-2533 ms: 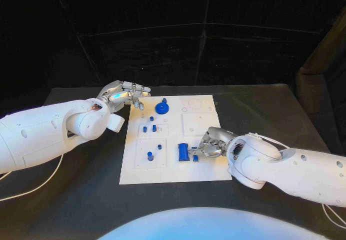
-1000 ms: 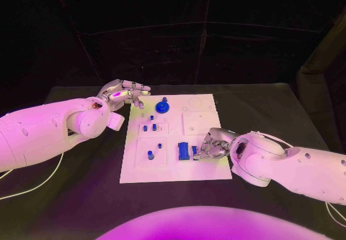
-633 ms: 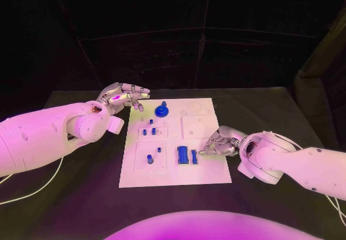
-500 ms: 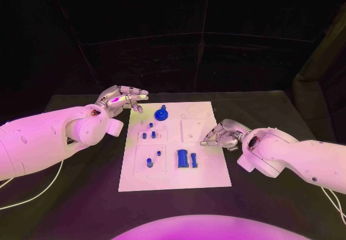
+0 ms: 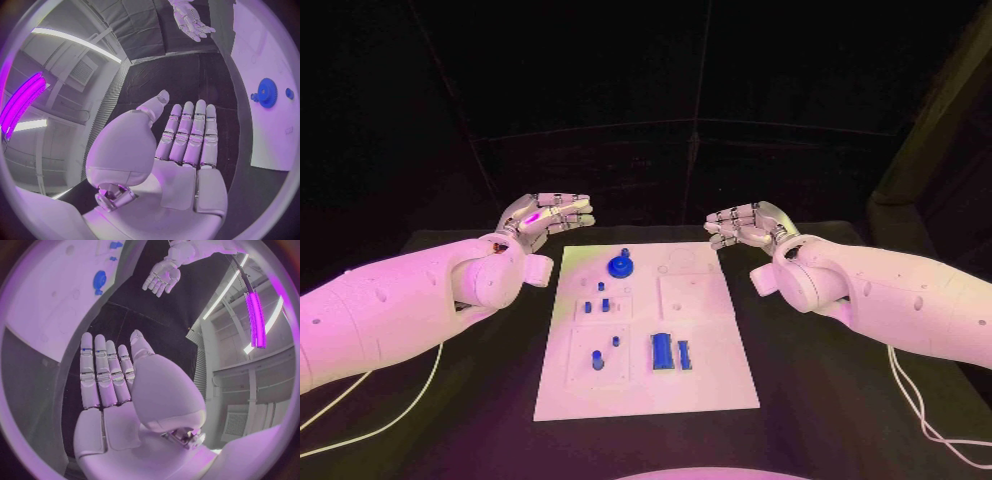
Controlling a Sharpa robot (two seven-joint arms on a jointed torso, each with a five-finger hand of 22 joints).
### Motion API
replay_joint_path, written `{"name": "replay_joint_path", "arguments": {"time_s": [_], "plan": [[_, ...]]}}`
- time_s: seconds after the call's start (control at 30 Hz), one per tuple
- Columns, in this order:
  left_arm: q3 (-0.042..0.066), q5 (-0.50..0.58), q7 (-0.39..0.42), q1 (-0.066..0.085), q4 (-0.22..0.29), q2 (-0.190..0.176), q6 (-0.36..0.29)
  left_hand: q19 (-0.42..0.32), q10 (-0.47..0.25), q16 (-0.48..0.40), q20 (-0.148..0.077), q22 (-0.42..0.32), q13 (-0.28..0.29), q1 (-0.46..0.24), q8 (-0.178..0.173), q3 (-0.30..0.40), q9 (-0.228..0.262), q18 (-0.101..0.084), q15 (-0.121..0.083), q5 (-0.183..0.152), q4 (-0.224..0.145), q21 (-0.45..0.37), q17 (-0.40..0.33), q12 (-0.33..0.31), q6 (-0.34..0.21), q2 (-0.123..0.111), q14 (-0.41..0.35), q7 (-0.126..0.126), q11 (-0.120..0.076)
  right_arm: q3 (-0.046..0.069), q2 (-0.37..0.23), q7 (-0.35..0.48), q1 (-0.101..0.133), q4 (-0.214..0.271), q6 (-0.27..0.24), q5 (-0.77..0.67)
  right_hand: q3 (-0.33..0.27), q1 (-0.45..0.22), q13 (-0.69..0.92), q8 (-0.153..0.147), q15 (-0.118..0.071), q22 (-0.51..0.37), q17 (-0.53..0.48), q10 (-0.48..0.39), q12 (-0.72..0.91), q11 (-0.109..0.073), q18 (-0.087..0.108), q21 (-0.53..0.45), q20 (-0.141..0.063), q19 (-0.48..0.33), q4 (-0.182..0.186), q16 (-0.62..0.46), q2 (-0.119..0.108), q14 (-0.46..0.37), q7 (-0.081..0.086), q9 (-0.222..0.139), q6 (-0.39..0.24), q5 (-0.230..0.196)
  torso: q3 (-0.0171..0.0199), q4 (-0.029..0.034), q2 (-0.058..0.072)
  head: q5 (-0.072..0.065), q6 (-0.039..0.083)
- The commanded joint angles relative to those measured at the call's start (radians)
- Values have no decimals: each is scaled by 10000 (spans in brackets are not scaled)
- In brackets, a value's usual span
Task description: Assemble the parts on the task board
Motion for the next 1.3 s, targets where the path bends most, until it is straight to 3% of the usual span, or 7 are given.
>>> {"name": "replay_joint_path", "arguments": {"time_s": [0.03, 0.27, 0.3, 0.5, 0.73, 0.9, 1.3], "plan": [[12, 744, 687, -30, -457, 333, -399, -242, -162, -441, 162, -240, -8, -92, -131, -249, -16, 79, 117, -40, 78, -260, -183, -275, -126, -7, -90, -15, 109, 11, 465, 1637, 31, -770, 879, 1460, -91, -261, -690, -22, 185, -511, -639, -94, -82, 137, 158, -743, 213, -19, -316, -687, 19, -84, 48, -333, -65, -42, 13, 22, -160, -30, 233], [21, 953, 835, -170, -1240, 937, -539, -272, -306, -1184, 255, -658, 10, 62, -399, -837, -3, 142, 163, -42, 189, -499, -436, -812, -195, 181, 92, -28, 169, 15, 1234, 1885, 40, -1863, 1209, 1691, -152, -532, -1381, -37, 272, -971, -1219, -158, -104, 182, 145, -1390, 331, 156, -757, -1014, 192, 68, 119, -728, -120, 56, 72, 94, -313, 76, 397], [7, 552, 386, -173, -1119, 876, -314, -2339, -3188, -1824, -589, -1530, -619, -3679, -1129, -1463, -661, -507, -356, -541, 891, -1338, -1156, -1098, -3028, 555, -2561, -607, -380, 3, 1161, 1215, 10, -1734, 653, 1129, 838, -4670, -1630, -657, -136, -1849, -1469, -3300, -738, -319, -515, -1767, -396, -2904, -919, -1646, -393, -3223, -490, -972, -2937, -375, 35, 54, -220, 10, 327], [96, 450, 425, -275, -804, 775, -676, -3129, -4350, -2125, -942, -1898, -619, -5159, -1129, -1736, -661, -569, -551, -541, 891, -1338, -1156, -1836, -4199, 555, -3553, -844, -599, 34, 1038, 1287, -45, -1372, 347, 1263, 838, -6414, -2487, -657, -279, -1849, -2260, -4553, -738, -478, -527, -2012, -673, -4012, -919, -1646, -393, -4432, -673, -1702, -4100, -480, 95, 55, -297, 113, 509], [456, 38, 581, -684, 469, 365, -2137, -4115, -5742, -2451, -1362, -2328, -619, -6960, -1129, -2054, -661, -775, -799, -541, 891, -1338, -1156, -1836, -5580, 555, -4807, -1126, -866, 158, 542, 1581, -269, 89, -886, 1799, 838, -8397, -2487, -657, -1028, -1849, -2260, -6042, -738, -1396, -796, -2863, -1012, -5435, -919, -1646, -393, -5975, -943, -1702, -5445, -1249, 238, 58, -480, 358, 939], [865, -430, 759, -1149, 1917, -100, -3800, -4704, -6576, -2642, -1614, -2584, -619, -8043, -1129, -2251, -661, -884, -1542, -541, 891, -1338, -1156, -1836, -6411, 555, -5565, -1981, -1668, 296, -7, 1905, -517, 1706, -2250, 2393, 838, -9613, -2487, -657, -1028, -1849, -2260, -6953, -738, -1396, -906, -2863, -1217, -6308, -919, -1646, -393, -6916, -1792, -1702, -6268, -1249, 248, 58, -494, 377, 971], [1387, -1029, 986, -1744, 3766, -695, -5922, -5646, -7899, -3441, -2627, -3626, -619, -9745, -1129, -3045, -661, -1692, -1542, -541, 891, -1338, -1156, -1836, -7719, 555, -6749, -1981, -1668, 449, -616, 2266, -792, 3501, -3764, 3053, 838, -11550, -2487, -657, -1028, -1849, -2260, -8403, -738, -1396, -1715, -2863, -2064, -7694, -919, -1646, -393, -8422, -1792, -1702, -7583, -1249, 248, 58, -494, 377, 971]]}}
